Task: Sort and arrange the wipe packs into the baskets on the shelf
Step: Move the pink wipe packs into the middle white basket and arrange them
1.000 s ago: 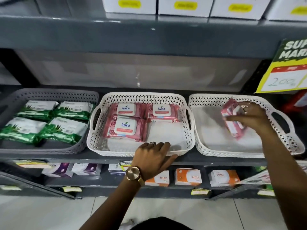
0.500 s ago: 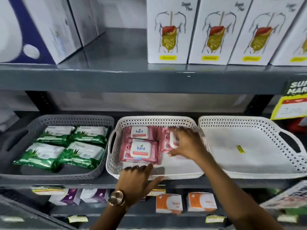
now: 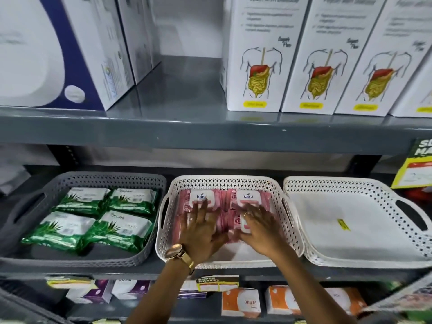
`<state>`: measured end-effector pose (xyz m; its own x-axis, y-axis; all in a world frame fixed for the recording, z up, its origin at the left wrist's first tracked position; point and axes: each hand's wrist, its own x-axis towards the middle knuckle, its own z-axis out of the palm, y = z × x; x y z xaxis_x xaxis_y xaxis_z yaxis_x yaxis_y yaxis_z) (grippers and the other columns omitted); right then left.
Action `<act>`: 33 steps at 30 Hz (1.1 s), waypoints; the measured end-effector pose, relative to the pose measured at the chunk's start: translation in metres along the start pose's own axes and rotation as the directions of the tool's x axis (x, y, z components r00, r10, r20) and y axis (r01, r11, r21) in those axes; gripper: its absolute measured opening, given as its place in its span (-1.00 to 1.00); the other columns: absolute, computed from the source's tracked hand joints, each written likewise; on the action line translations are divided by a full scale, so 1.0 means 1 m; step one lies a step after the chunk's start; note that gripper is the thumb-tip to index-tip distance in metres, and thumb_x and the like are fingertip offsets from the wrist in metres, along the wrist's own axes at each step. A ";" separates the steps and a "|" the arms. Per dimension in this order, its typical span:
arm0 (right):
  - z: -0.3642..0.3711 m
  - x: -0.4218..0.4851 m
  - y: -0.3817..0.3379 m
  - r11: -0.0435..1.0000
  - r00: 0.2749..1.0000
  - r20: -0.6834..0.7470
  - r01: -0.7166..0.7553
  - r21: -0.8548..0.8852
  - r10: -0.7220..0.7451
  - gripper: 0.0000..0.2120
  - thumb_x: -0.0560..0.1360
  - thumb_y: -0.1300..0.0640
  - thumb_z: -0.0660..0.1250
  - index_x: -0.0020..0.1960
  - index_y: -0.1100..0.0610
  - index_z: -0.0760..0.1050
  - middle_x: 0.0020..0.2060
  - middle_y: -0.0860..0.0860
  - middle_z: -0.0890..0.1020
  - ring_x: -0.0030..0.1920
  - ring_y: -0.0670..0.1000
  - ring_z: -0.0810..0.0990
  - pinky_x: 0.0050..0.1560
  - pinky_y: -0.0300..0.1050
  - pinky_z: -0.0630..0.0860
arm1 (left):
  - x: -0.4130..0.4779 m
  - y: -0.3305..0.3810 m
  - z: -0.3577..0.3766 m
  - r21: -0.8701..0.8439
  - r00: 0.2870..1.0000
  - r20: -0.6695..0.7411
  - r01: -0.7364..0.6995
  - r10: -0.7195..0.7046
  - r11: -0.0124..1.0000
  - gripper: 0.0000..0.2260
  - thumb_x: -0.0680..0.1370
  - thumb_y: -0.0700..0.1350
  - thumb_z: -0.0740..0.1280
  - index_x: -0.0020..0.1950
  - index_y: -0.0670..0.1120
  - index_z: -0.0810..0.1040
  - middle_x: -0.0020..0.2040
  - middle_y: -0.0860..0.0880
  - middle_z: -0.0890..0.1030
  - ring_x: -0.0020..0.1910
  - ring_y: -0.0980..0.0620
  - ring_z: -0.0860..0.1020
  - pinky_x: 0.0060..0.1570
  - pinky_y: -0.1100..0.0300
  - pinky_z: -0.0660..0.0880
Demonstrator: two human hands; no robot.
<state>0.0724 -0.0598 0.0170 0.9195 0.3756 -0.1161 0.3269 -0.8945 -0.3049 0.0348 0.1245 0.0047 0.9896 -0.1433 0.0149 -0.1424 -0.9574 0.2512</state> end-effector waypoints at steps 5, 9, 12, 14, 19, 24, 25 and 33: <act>0.007 -0.012 -0.002 1.000 0.995 0.104 0.006 -0.023 -0.003 -0.48 0.57 -0.01 0.16 0.49 -0.15 0.10 0.57 -0.08 -0.11 0.55 0.11 -0.23 0.49 0.35 -0.17 | -0.004 -0.003 0.006 -0.008 0.960 0.280 0.007 -0.005 1.000 -0.38 0.56 0.31 0.05 0.53 0.19 -0.11 0.53 -0.04 -0.32 0.47 -0.19 -0.33 0.36 -0.36 -0.21; 0.000 -0.023 0.000 1.000 0.992 0.127 0.026 -0.010 -0.025 -0.45 0.56 0.24 0.17 0.48 -0.11 0.17 0.57 -0.08 -0.06 0.56 0.07 -0.21 0.50 0.30 -0.16 | -0.007 -0.009 0.001 0.000 0.951 0.304 -0.062 0.059 0.998 -0.50 0.62 0.10 0.13 0.53 0.15 0.04 0.56 -0.07 -0.19 0.50 -0.23 -0.22 0.41 -0.36 -0.01; -0.001 -0.025 -0.001 0.999 0.992 0.124 0.027 0.017 -0.029 -0.43 0.55 0.30 0.18 0.47 -0.10 0.19 0.56 -0.10 -0.06 0.56 0.05 -0.21 0.49 0.29 -0.17 | -0.011 -0.008 0.004 0.017 0.956 0.287 -0.069 0.061 0.997 -0.53 0.64 0.04 0.09 0.53 0.14 0.02 0.56 -0.06 -0.20 0.50 -0.21 -0.23 0.40 -0.36 0.02; -0.001 -0.023 -0.001 0.999 0.992 0.121 0.030 0.020 -0.032 -0.44 0.54 0.30 0.19 0.46 -0.10 0.22 0.56 -0.10 -0.03 0.56 0.05 -0.19 0.51 0.30 -0.14 | -0.012 -0.006 0.003 0.001 0.952 0.303 -0.056 0.053 0.998 -0.53 0.65 0.04 0.06 0.54 0.13 -0.01 0.55 -0.07 -0.22 0.49 -0.20 -0.26 0.40 -0.36 0.01; 0.000 -0.023 0.003 0.998 0.992 0.121 0.037 0.053 -0.043 -0.46 0.55 0.26 0.20 0.45 -0.11 0.23 0.56 -0.10 -0.03 0.56 0.04 -0.18 0.52 0.25 -0.13 | -0.013 -0.008 0.007 0.061 0.959 0.280 -0.059 0.040 0.996 -0.53 0.65 0.09 0.01 0.54 0.13 -0.05 0.56 -0.06 -0.21 0.50 -0.20 -0.23 0.41 -0.35 0.01; 0.002 -0.021 0.010 0.995 0.988 0.135 0.059 0.085 -0.070 -0.47 0.55 0.24 0.23 0.43 -0.14 0.25 0.56 -0.12 -0.01 0.56 0.01 -0.18 0.52 0.24 -0.11 | -0.011 -0.010 0.009 0.079 0.955 0.293 -0.070 0.044 0.994 -0.52 0.65 0.11 -0.01 0.54 0.14 -0.08 0.56 -0.06 -0.21 0.51 -0.20 -0.19 0.39 -0.29 0.16; 0.002 -0.019 0.011 0.993 0.987 0.144 0.064 0.095 -0.077 -0.48 0.54 0.23 0.24 0.43 -0.14 0.27 0.56 -0.12 0.00 0.56 0.01 -0.17 0.52 0.24 -0.10 | -0.011 -0.010 0.006 0.074 0.954 0.297 -0.071 0.046 0.995 -0.52 0.65 0.12 -0.01 0.54 0.14 -0.08 0.56 -0.06 -0.21 0.51 -0.20 -0.19 0.40 -0.28 0.14; -0.013 0.017 0.007 0.930 0.970 -0.235 0.037 0.366 0.054 -0.55 0.53 -0.10 0.22 0.35 0.06 0.38 0.38 0.05 0.44 0.34 0.05 0.45 0.33 0.06 0.44 | 0.033 -0.019 -0.005 0.032 0.999 -0.036 0.028 -0.027 0.999 -0.43 0.55 0.24 -0.26 0.54 0.13 0.01 0.54 0.01 -0.09 0.52 -0.06 -0.12 0.47 -0.22 -0.15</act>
<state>0.0932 -0.0631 0.0249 0.9613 0.2595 0.0931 0.2582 -0.7289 -0.6341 0.0700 0.1392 0.0050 0.9932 -0.1085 0.0427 -0.1153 -0.9685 0.2206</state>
